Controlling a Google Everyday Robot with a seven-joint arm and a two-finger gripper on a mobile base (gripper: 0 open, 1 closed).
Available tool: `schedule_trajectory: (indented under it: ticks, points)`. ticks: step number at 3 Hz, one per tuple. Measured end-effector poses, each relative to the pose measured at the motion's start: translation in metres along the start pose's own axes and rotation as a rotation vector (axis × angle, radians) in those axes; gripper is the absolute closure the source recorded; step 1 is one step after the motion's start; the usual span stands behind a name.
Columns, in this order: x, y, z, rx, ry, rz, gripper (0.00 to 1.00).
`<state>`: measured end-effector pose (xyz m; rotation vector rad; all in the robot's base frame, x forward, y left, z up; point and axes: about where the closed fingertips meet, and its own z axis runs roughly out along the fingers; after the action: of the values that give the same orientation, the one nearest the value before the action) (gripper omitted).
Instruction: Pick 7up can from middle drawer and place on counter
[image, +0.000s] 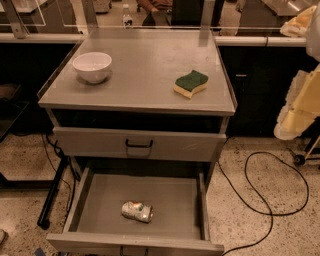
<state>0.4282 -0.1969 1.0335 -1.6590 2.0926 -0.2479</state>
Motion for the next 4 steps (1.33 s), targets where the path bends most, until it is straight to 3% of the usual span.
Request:
schedule_trajectory:
  ticks: [1,2,3,4]
  points:
    - [0.0,0.0,0.0,0.0,0.0,0.0,0.0]
    - [-0.015,0.018,0.023,-0.034,0.011,-0.003,0.0]
    - [-0.044,0.038,0.061,-0.102,0.024,-0.012,0.0]
    - [-0.047,0.044,0.061,-0.095,0.015,-0.022,0.0]
